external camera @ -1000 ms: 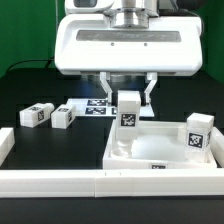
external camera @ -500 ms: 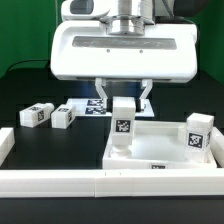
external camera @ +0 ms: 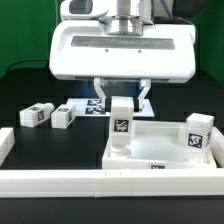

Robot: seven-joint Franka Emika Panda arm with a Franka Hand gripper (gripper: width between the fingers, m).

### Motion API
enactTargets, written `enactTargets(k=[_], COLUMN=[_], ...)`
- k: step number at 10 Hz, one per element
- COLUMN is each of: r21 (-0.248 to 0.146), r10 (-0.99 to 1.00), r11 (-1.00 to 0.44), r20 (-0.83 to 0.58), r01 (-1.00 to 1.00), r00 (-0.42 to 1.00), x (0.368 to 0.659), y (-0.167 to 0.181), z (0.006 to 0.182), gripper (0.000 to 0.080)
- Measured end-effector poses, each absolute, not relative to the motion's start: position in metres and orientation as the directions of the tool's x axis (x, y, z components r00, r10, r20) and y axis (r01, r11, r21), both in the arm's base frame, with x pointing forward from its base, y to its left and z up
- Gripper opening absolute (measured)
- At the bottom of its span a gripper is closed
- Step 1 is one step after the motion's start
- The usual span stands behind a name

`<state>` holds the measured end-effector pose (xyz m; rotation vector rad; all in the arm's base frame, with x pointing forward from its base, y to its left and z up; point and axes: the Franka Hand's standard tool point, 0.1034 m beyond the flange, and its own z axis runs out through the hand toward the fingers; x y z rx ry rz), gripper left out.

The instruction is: Assemble square table

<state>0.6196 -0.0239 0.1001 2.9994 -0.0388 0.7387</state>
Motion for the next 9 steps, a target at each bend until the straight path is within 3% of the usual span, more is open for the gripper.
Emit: enactTargets(k=[9], r21=[0.046], r10=[-0.009], r11=[-0.998], r20=[0.466], r01=[-0.035], r00=[0.885], x=[0.6165], y=[-0.0223], z=[0.1010], gripper=[0.0287])
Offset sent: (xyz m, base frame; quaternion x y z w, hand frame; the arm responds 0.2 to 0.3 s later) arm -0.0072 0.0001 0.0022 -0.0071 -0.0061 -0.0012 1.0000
